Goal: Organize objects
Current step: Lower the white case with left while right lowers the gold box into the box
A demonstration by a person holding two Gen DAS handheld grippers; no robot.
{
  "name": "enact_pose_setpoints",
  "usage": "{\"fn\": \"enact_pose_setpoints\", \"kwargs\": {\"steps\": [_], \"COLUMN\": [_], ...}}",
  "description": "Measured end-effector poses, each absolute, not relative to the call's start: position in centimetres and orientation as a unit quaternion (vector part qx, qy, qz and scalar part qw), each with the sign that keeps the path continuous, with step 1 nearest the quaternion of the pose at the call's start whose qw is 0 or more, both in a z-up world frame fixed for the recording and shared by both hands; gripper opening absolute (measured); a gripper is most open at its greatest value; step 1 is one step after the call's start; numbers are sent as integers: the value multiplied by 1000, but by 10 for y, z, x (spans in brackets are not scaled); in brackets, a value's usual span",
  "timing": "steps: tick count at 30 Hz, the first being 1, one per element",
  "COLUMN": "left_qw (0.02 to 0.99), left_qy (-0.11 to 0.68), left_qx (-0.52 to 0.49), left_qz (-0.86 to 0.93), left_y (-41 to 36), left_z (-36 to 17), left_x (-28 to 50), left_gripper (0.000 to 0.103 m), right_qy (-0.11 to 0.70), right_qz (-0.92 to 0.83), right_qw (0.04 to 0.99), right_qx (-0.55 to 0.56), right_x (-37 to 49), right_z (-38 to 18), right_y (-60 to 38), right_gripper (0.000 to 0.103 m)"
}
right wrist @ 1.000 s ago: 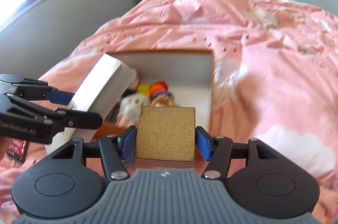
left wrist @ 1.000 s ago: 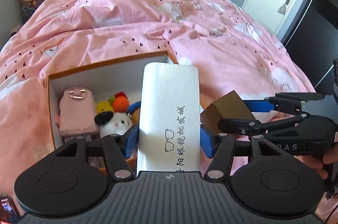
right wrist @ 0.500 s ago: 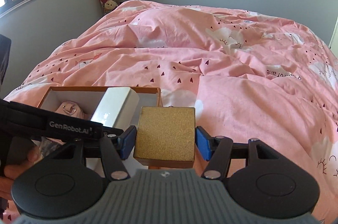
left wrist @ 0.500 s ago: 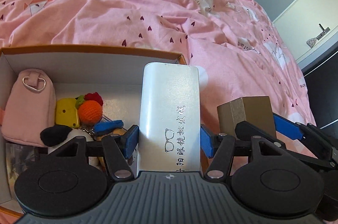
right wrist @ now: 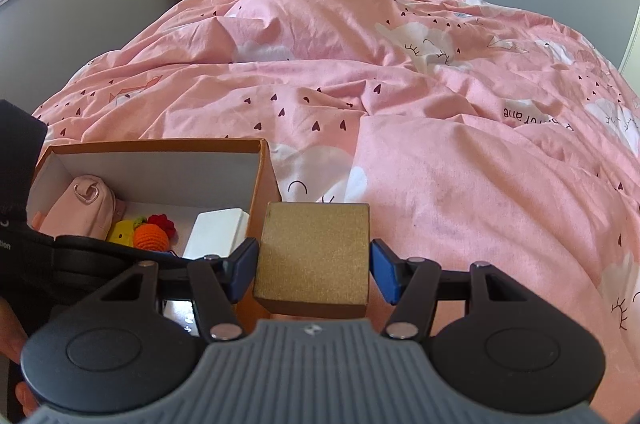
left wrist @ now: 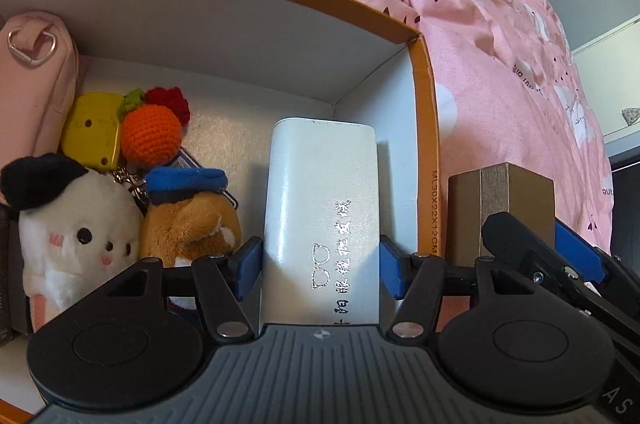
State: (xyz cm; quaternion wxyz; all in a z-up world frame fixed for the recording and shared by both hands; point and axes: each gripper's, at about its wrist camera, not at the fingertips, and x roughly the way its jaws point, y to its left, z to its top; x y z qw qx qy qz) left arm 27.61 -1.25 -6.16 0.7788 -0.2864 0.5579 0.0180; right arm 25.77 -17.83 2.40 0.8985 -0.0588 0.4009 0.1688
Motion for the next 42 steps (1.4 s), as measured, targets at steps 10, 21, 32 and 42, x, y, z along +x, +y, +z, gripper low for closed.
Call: {"fn": "enact_pose_setpoints", "kwargs": {"steps": [10,21,32,42], "left_qw": [777,778,834,862], "left_qy": [566,573,502,470], "left_qx": [-275,-259,-226,-190], "left_qz": [7,-11,-41,-12], "left_y": [-10,-10,16,62], "left_z": [-66,-65,-9,11], "left_x": [275,280,273,270], "left_gripper": [71,79,70,47], "right_qy": [408,405,376,392], "right_qz": [170,165,203,284], "right_qw": [896,898,903,875], "right_qx": [-52,-53,-47,-20], "right_x": [256,249,237,253], "right_z": [21,27,53,59], "right_y": [-182,-185,-177,-130], "right_gripper": [62,62,62,62]}}
